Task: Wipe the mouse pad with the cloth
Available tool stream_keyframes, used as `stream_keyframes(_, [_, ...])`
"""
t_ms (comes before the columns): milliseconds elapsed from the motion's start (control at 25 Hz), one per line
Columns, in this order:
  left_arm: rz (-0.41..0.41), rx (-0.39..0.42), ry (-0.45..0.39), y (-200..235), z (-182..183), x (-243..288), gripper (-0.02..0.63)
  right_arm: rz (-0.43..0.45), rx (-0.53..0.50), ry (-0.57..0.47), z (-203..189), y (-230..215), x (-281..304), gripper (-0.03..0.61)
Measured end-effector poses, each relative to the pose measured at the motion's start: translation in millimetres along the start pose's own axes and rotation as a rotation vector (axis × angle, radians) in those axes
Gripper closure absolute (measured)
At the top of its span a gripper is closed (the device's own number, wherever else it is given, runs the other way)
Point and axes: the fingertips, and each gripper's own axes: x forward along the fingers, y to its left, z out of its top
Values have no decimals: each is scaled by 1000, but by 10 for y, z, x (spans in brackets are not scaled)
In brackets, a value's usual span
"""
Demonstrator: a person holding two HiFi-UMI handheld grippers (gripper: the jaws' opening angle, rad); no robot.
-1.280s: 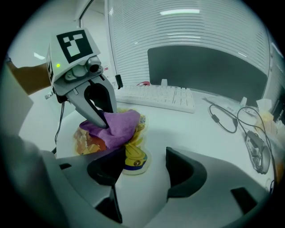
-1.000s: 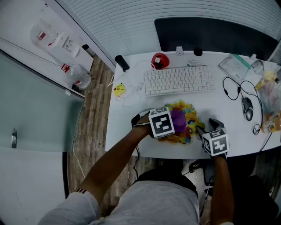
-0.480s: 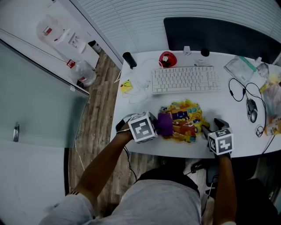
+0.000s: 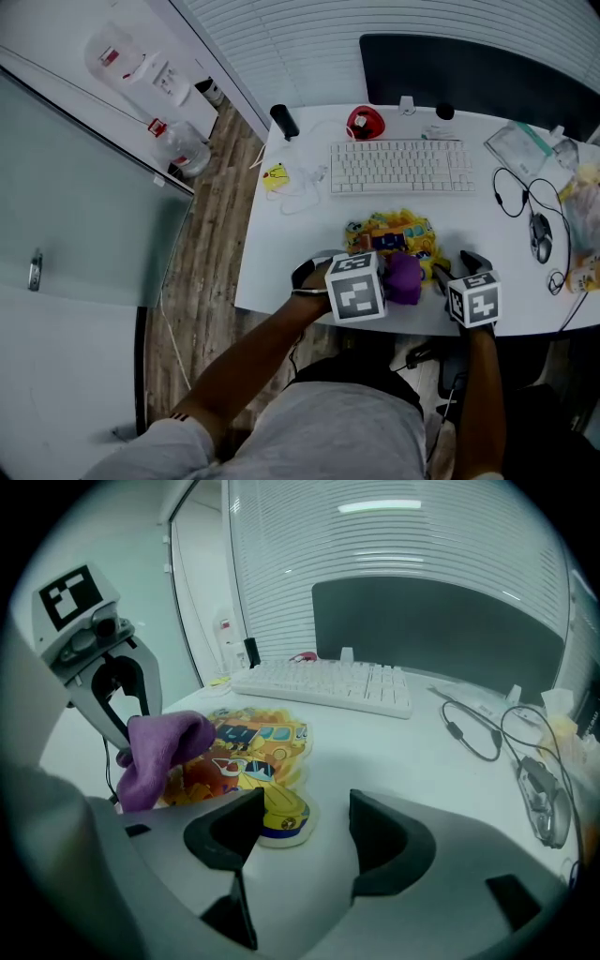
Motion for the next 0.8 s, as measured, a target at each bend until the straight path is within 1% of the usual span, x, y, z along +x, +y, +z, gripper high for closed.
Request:
stream_keyframes(200, [-50, 24, 19, -77, 234, 276, 532, 3, 2, -1, 2, 6, 0, 331])
stream_keyframes(400, [-79, 9, 60, -38, 217, 448, 532, 2, 3, -5, 5, 2, -5, 331])
stream_keyframes(600, [-84, -23, 66, 6, 54, 407, 532, 1, 3, -10, 4, -6, 1, 331])
stream_keyframes(800, [-54, -70, 85, 62, -309, 256, 532, 3, 2, -11, -2, -10, 1, 331])
